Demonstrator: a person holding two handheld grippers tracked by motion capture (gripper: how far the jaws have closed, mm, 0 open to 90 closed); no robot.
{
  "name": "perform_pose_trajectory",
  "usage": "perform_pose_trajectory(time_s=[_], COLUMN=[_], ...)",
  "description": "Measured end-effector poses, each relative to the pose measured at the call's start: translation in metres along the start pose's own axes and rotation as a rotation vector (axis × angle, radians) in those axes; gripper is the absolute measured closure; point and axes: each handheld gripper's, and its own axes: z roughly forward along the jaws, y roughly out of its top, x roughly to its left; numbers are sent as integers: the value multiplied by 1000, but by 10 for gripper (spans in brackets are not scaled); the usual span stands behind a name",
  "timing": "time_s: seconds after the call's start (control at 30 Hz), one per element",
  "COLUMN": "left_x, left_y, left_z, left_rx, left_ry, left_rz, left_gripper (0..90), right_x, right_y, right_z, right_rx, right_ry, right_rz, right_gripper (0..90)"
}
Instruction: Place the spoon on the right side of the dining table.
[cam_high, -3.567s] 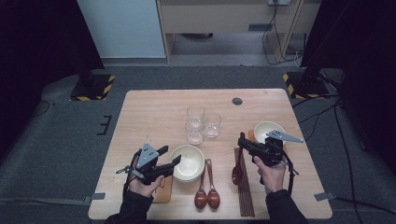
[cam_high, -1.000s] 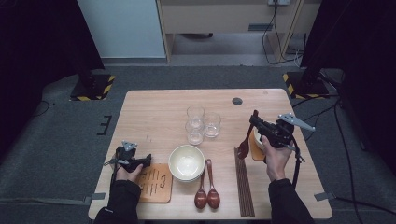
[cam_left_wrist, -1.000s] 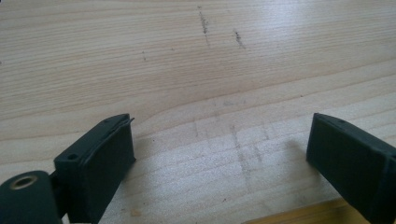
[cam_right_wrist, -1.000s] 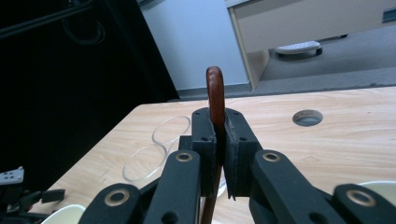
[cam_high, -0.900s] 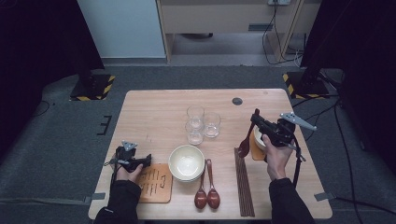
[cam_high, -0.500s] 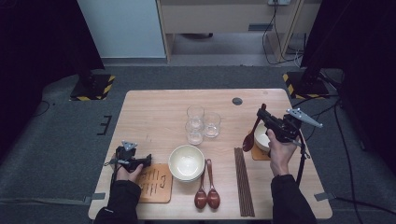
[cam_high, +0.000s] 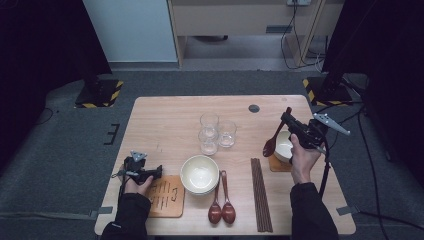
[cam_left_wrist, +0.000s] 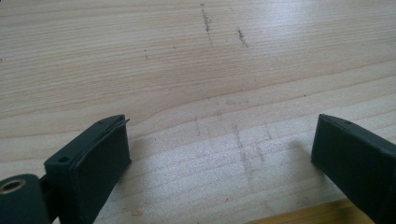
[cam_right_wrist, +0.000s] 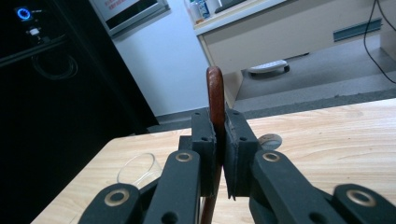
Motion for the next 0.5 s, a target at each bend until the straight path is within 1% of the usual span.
perform_pose_trajectory(time_s=[0.5], left_x=[0], left_y=[0], left_z=[0], left_rx=[0], left_ry=[-1], left_rz=[0], left_gripper=[30], right_x=[-9], right_y=[12], right_z=[0], right_rx=[-45], right_ry=[-49], right_rz=[13], right_gripper=[844])
